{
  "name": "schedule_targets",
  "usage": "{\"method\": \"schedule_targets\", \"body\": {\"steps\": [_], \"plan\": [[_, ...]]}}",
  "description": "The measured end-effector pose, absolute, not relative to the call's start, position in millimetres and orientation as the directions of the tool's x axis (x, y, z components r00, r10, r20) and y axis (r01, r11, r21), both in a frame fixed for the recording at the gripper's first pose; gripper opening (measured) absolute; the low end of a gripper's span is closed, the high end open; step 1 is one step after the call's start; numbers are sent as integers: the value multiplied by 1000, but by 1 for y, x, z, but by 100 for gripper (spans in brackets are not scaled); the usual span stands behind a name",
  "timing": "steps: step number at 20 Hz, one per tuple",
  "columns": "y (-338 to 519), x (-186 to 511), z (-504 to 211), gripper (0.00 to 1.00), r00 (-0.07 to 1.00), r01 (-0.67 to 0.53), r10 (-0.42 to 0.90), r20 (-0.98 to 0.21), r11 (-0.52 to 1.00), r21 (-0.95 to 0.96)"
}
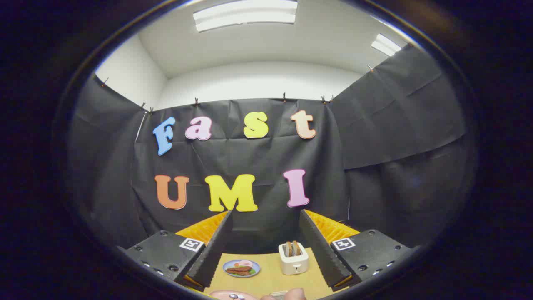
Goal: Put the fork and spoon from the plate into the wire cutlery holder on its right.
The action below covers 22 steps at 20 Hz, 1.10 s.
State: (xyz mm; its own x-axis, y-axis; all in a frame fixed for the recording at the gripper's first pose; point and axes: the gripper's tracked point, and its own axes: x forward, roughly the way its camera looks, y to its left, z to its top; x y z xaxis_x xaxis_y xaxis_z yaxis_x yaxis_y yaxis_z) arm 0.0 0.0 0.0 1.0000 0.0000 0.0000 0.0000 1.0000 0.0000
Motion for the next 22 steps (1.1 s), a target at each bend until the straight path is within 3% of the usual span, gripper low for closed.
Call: {"method": "schedule_targets", "body": {"steps": [16,22], "plan": [[-5,-4,-38,96,994,-7,0,-108,998,-65],[-11,-13,-98,96,955,-33,28,-296,999,-11]]}}
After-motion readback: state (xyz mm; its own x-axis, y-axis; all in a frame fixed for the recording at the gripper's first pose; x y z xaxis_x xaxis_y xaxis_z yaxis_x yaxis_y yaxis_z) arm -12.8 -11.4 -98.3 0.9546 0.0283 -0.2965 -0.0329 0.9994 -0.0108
